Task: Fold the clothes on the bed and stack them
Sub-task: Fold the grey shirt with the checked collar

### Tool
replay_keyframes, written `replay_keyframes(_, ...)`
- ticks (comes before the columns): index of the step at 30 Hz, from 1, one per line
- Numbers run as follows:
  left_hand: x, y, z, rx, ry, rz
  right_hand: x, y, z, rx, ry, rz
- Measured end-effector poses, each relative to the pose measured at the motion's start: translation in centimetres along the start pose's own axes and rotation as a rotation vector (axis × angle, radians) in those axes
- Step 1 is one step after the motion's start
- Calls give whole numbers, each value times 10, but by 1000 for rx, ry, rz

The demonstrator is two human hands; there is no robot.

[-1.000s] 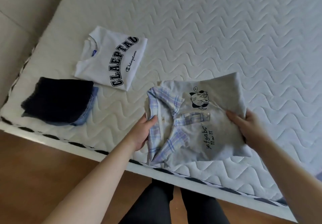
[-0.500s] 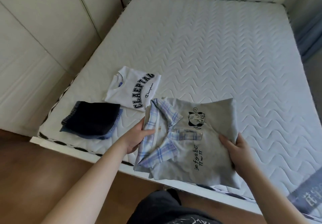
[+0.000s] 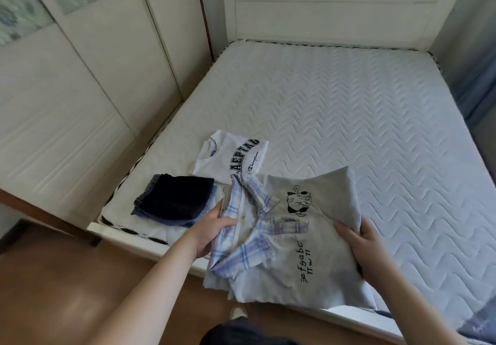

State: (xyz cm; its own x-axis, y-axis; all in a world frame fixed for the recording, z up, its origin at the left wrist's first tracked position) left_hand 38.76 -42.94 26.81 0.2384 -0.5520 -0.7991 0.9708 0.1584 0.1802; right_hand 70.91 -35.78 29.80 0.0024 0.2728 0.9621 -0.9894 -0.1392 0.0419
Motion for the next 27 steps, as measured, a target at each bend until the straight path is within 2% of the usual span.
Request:
replay_keyframes(7, -21, -66, -9, 50, 41, 35, 8, 72, -7, -8, -5, 17)
replay_keyframes(18, -61, -214, -48, 88, 5, -50, -28, 222, -48, -102, 65, -21)
replay_keyframes(27, -103, -251, -115, 55, 16, -96, -24, 247, -112, -126, 90, -58)
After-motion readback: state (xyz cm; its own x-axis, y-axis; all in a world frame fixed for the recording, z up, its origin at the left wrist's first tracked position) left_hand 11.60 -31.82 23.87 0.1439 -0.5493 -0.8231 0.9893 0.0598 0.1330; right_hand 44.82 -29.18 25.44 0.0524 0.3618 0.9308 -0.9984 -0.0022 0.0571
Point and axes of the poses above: each hand's wrist, its own z-axis away from the middle knuckle, its own y-axis out of the palm, x = y × z, the point moved 10 cm from there along -z, towards the middle knuckle, and after that the axes turned 3 degrees about -y, right-handed, at the moved point
